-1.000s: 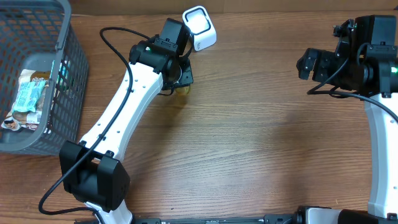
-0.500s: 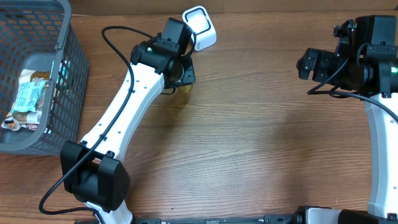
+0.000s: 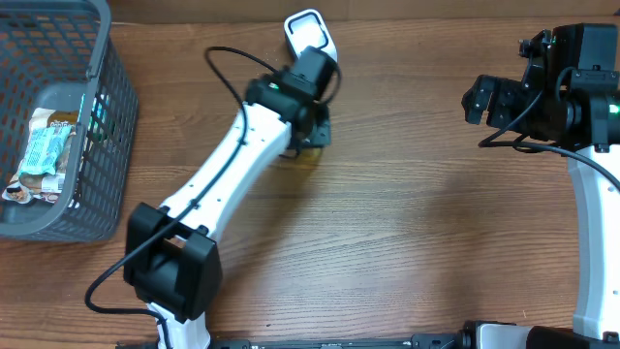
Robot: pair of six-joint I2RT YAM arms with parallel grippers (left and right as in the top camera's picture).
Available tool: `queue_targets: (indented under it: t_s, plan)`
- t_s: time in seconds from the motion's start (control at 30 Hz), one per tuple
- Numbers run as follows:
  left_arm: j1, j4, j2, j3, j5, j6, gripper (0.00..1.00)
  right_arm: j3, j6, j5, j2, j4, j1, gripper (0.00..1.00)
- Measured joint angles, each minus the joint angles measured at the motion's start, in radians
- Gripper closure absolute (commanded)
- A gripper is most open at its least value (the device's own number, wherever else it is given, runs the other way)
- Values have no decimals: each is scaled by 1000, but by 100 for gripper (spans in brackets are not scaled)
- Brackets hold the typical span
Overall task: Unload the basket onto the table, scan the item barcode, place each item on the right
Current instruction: 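Set the yellow bottle upright on the table and release it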
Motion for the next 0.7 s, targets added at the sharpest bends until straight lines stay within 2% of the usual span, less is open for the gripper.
queue_targets:
  t_s: [0.17, 0.3, 0.57, 0.63, 0.7]
  plan:
    - [-75, -14, 0, -3, -8, -9, 88, 0, 0, 0, 0, 0, 0, 0]
    - [-117, -84, 0, -3, -8, -20, 86, 0, 0, 0, 0, 0, 0, 0]
    - [-142, -121, 10, -3, 4, -37, 82, 0, 0, 0, 0, 0, 0, 0]
    - [-146, -134, 25, -3, 9, -39, 77, 0, 0, 0, 0, 0, 0, 0]
    - [-147, -137, 48, -3, 14, -42, 66, 0, 0, 0, 0, 0, 0, 0]
